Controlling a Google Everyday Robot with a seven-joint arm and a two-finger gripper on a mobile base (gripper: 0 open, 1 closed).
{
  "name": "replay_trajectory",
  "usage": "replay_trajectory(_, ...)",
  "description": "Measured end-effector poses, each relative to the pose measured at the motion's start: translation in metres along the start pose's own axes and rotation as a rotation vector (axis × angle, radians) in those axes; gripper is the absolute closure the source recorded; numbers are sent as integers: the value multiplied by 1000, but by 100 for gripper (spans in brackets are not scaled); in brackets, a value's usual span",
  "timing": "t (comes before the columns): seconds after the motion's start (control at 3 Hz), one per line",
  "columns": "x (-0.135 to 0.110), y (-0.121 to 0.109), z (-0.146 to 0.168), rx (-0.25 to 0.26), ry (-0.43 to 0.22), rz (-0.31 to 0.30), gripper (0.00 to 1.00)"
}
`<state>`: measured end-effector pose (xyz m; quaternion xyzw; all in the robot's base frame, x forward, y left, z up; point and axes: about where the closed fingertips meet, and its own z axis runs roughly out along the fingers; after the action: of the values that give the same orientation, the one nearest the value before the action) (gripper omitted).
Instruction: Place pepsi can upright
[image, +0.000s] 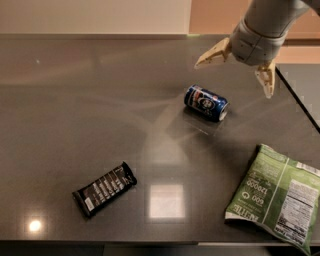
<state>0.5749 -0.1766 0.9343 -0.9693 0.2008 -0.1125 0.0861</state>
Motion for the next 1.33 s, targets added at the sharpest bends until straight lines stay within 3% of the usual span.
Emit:
replay_trajectory(0.33, -8, 0, 6, -34, 12, -186, 0)
replay_trajectory(1.0, -7, -7, 7, -29, 13, -271, 0)
replay_trajectory(1.33, -12, -20, 10, -47, -12, -397, 0)
